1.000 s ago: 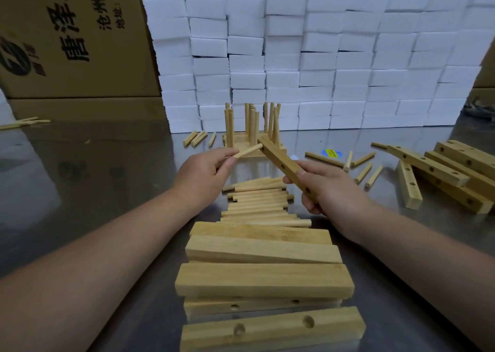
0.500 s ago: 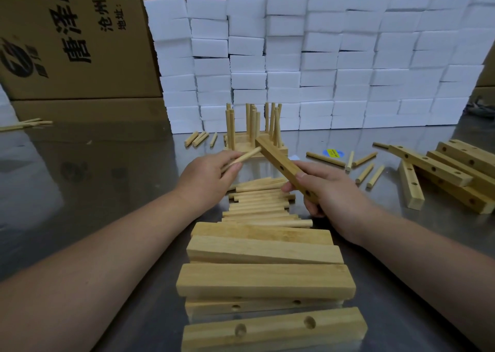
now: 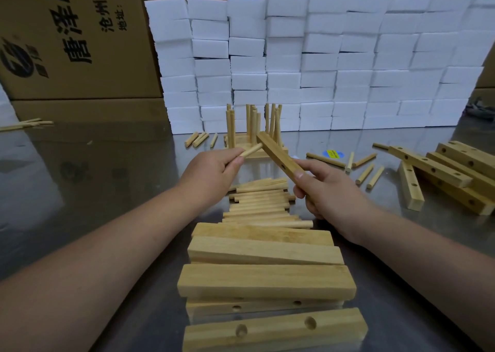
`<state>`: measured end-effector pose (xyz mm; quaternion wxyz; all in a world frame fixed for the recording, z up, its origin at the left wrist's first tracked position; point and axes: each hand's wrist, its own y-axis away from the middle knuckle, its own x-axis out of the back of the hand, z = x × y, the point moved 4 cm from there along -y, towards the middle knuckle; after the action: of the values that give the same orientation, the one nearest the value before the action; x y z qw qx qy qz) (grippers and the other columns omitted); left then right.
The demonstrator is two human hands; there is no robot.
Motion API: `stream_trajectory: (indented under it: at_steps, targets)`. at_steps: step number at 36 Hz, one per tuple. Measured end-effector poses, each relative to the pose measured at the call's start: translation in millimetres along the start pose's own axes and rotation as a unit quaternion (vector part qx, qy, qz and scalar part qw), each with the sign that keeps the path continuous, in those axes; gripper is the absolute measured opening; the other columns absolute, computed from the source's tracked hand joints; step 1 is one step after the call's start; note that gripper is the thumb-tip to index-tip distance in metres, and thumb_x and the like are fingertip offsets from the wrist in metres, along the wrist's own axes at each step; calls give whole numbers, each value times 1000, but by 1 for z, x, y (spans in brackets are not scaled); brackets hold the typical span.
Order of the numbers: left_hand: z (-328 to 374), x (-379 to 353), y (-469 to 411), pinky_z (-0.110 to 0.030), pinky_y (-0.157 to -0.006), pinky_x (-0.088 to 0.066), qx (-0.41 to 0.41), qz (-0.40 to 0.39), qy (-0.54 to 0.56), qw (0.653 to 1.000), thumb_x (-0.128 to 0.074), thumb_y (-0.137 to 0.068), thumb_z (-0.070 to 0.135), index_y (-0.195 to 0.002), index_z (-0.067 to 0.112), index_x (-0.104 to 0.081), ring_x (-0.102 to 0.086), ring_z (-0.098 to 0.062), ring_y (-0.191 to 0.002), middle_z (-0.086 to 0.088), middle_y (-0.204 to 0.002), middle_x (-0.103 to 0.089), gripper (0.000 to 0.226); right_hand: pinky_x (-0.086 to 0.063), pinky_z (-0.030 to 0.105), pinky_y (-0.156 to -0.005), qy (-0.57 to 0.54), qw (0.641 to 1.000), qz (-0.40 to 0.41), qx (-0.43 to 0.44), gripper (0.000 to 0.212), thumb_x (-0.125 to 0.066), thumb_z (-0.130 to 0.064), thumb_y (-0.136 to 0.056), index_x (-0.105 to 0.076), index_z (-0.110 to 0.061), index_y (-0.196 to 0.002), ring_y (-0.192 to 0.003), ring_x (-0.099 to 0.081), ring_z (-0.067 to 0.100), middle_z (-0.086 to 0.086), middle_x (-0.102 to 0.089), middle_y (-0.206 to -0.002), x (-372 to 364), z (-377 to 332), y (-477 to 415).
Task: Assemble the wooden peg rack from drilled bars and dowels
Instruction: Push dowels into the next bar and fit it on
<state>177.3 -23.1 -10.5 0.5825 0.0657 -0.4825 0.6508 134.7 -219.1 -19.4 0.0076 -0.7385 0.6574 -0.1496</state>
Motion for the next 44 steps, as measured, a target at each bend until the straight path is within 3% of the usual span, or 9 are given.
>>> stream_trajectory:
  at_steps: [5,9,13,18,24,27,30,34,44]
  targets:
    - [-2,-2,-4,-16,-53,-37,55,-33,56,996,-46,-96,29,-110,39,-63,-44,1,-58,8,-72,-59,24,-31,19,-43,7,1000,-4,-2,21,-48,-25,-96,-60,-38,-109,-44,-32,9,-3,-52,-63,1,-1,1]
    - [-3,0,-6,-12,-44,-35,92,-42,98,990,-45,-96,30,-76,47,-59,-42,2,-46,18,-48,-47,30,-31,17,-41,6,1000,-8,-1,21,-48,-24,-96,-59,-32,-112,-42,-32,7,0,-51,-66,0,-2,2]
    - [-2,2,-9,-27,-55,-34,134,-47,136,980,-43,-97,32,-78,35,-66,-38,-12,-52,10,-47,-39,31,-32,15,-40,2,1000,-15,8,19,-48,-24,-95,-57,-37,-105,-41,-33,4,0,-51,-66,-1,-3,3]
    - [0,1,-10,-27,-50,-32,190,-67,237,950,-44,-97,23,-80,17,-69,-31,-14,-47,7,-43,-34,30,-31,17,-41,8,1000,-23,14,18,-48,-25,-95,-57,-40,-99,-43,-32,7,-2,-50,-62,-3,-2,2]
    - [3,1,-12,-32,-61,-37,156,-20,179,971,-42,-96,38,-78,22,-68,-40,-15,-57,2,-57,-44,35,-31,18,-42,6,1000,16,5,19,-44,-29,-97,-56,-44,-99,-42,-34,5,-9,-55,-60,-4,5,-1]
    - [-4,2,-15,-28,-64,-41,195,19,237,951,-34,-98,38,-90,23,-64,-49,-13,-59,2,-63,-57,35,-29,20,-42,-21,998,53,-5,17,-41,-28,-98,-56,-37,-101,-41,-34,6,-10,-55,-62,0,7,-3]
    - [-17,3,-14,-24,-65,-42,214,3,160,964,-39,-97,28,-105,12,-64,-53,-10,-67,3,-75,-59,31,-25,24,-44,-91,990,97,-45,22,-36,-25,-100,-57,-25,-93,-39,-31,8,-3,-52,-70,7,12,-8]
    - [-23,-7,-3,-28,-77,-42,214,-132,17,968,-41,-94,22,-97,24,-67,-57,-18,-94,0,-96,-64,27,-20,22,-42,-196,969,101,-114,22,-34,-21,-100,-54,-19,-93,-37,-33,8,0,-52,-71,11,19,-12]
    - [-23,-4,-5,-19,-65,-42,173,-228,-60,956,-53,-91,29,-104,32,-70,-56,-3,-80,15,-84,-64,21,-25,19,-34,-254,948,126,-146,19,-34,-19,-100,-52,-12,-98,-35,-36,10,7,-60,-79,15,25,-16]
